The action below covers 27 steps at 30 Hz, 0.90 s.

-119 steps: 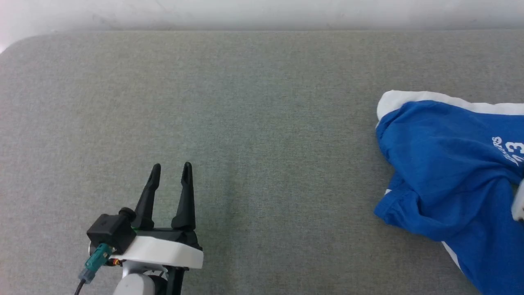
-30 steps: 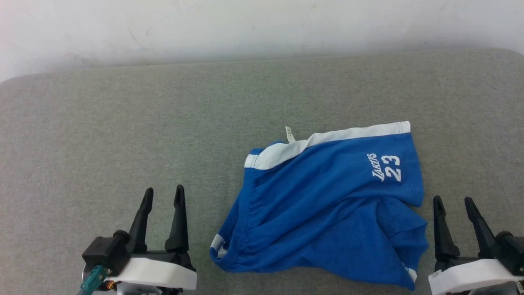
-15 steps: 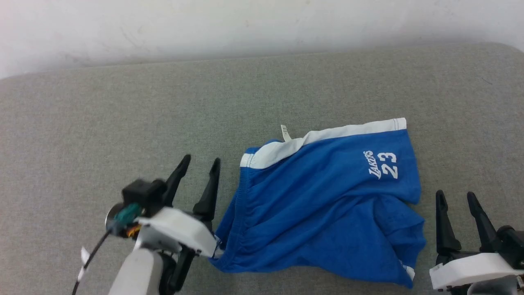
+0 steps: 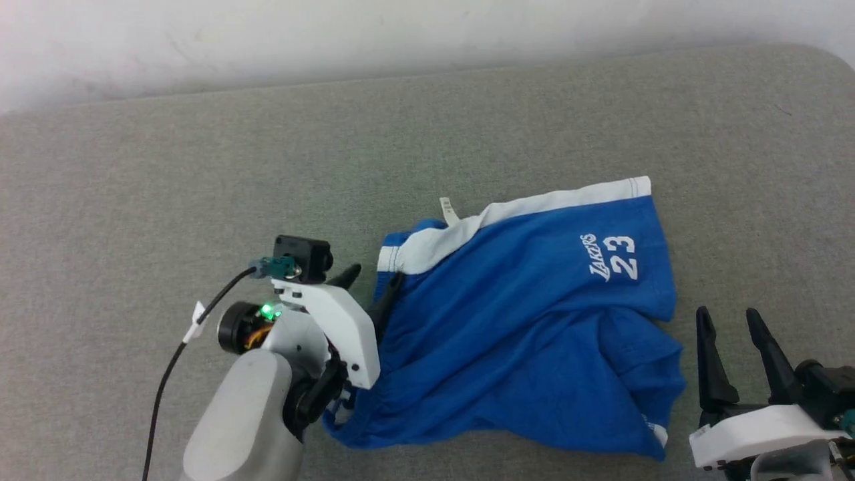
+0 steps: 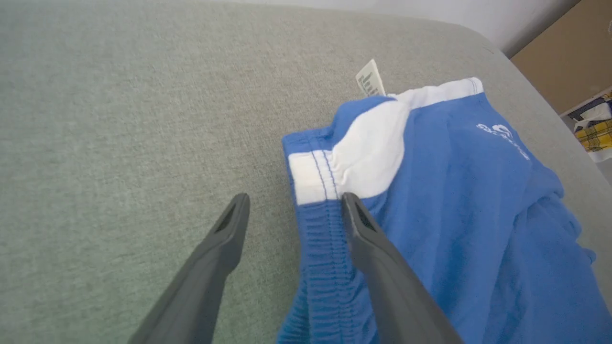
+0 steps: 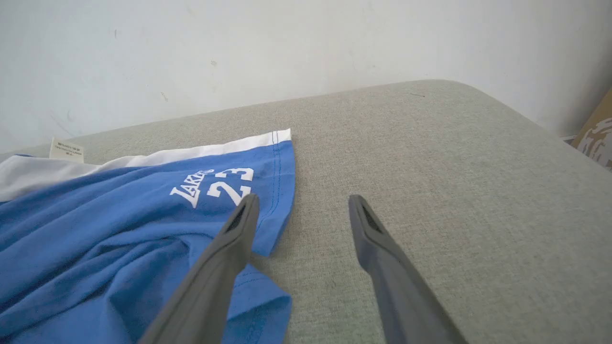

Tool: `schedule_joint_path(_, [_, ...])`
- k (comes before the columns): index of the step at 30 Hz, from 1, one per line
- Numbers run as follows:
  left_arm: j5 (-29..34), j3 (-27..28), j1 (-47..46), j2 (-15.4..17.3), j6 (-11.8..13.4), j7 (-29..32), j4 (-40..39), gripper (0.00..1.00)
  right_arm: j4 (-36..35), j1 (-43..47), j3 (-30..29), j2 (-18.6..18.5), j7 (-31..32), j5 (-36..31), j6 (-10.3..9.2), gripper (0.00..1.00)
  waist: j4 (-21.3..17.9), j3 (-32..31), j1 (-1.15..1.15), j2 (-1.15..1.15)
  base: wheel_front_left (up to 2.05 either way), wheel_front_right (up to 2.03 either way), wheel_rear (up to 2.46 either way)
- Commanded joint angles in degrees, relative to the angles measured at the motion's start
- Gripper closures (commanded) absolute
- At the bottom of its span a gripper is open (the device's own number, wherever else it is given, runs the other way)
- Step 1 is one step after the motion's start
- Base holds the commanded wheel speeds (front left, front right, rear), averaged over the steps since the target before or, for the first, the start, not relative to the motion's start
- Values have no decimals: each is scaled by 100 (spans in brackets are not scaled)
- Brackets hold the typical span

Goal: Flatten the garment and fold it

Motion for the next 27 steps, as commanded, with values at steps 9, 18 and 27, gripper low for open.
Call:
schedule_joint_path(9, [-379, 103, -256, -147, 24, -209, 236, 100, 45, -124, -9, 15, 1, -2, -4, 0, -207, 118, 0, 0, 0, 0, 0])
schedule_joint_path(18, [-762, 714, -1264, -91, 250, -512, 256, 100, 13, -270, 11, 15, -26, 19, -4, 0, -287, 418, 0, 0, 0, 0, 0])
schedule_joint_path(27, [-579, 1164, -2492, 524, 505, -966, 1401, 100, 123, -690, 269, 15, -93, 76, -4, 0, -675, 1022, 0, 0, 0, 0, 0])
